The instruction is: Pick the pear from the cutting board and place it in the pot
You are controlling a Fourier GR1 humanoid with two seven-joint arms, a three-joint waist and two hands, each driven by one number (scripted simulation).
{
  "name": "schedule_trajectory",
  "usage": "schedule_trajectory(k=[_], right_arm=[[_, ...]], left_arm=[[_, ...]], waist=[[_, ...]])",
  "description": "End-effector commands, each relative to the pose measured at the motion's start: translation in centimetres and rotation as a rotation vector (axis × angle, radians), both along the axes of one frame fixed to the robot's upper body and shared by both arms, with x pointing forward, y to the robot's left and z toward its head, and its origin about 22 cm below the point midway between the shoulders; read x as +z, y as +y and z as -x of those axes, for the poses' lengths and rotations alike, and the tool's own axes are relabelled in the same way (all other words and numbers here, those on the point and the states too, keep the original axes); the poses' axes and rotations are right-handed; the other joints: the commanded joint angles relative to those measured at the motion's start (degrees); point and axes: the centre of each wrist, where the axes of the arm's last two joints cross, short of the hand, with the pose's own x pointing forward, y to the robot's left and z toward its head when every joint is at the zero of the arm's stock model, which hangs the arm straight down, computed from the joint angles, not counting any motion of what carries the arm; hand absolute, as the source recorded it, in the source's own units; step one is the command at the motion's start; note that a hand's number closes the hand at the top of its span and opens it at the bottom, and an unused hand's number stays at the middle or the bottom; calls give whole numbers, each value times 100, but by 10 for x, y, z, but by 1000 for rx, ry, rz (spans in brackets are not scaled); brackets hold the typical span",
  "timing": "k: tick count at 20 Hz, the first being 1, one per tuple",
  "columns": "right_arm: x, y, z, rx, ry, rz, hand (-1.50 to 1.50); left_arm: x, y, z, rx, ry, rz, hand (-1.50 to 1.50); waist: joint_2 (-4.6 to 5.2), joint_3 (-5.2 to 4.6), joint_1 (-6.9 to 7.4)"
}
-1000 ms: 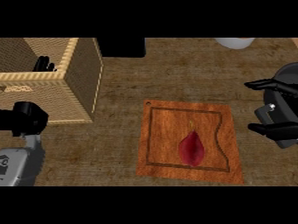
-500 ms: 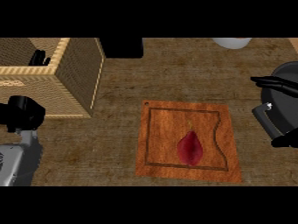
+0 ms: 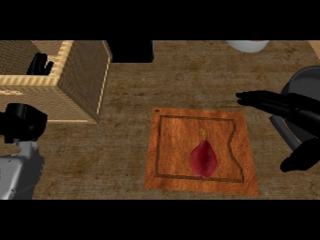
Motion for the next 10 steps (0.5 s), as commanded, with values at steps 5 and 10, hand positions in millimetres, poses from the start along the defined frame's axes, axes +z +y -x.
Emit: schedule_trajectory(k=[5,10], right_arm=[[-23,60,26,-43,72,123,-150],[-35,63,27,-31,124,144,-150]], left_arm=[[-6,7,1,-5,4,19,0],[13,-2,-6,1,0,24,0]], waist=[[3,3,-2],[7,6,-12]])
